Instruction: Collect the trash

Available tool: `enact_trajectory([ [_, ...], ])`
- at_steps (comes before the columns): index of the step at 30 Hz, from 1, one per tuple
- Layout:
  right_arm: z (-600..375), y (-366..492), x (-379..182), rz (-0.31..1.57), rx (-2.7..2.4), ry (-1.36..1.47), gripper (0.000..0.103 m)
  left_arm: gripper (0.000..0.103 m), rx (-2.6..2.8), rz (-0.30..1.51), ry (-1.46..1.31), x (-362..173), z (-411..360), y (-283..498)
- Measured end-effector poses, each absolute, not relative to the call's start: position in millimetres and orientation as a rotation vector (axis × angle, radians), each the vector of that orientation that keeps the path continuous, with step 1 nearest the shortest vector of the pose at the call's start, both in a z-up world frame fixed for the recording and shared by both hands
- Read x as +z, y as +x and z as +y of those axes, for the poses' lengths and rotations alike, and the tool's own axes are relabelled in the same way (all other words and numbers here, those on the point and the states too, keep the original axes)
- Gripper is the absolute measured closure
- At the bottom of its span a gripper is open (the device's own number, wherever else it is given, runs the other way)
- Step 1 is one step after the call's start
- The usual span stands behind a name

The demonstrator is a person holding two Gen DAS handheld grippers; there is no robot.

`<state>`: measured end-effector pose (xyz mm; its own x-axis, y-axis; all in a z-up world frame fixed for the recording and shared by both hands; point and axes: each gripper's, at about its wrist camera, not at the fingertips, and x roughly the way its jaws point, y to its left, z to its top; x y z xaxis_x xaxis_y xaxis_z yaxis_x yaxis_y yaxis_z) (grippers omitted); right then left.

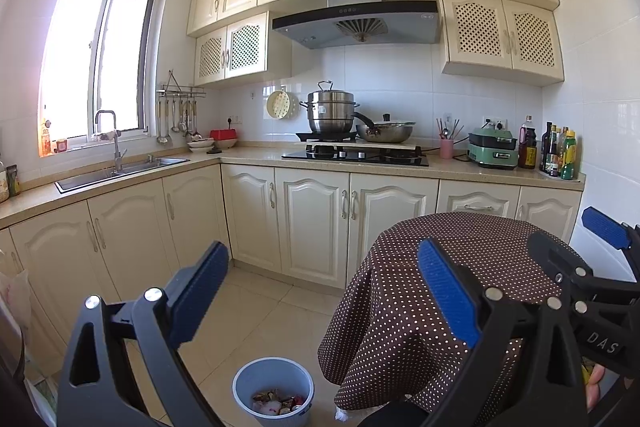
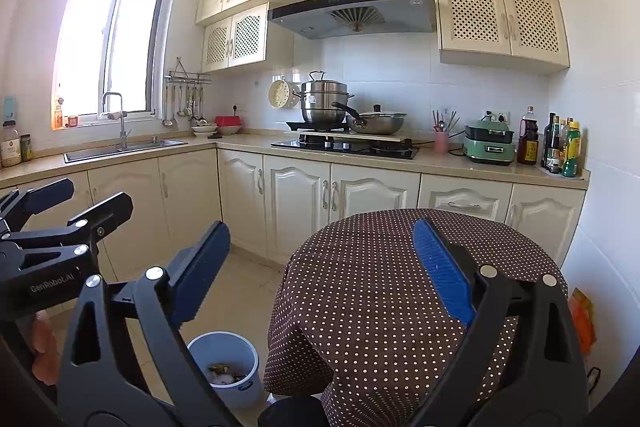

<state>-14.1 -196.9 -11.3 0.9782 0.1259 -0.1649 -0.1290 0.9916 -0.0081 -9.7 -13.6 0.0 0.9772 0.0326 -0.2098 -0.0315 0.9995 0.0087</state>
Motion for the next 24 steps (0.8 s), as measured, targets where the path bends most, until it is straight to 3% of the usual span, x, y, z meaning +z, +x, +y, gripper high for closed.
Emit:
enact_trajectory([
  [24, -198.2, -12.0, -15.8, 0.178, 0.134, -0.021, 0.011, 0.009, 0.033, 0.233, 0.007, -4.1, -13.1, -4.8],
])
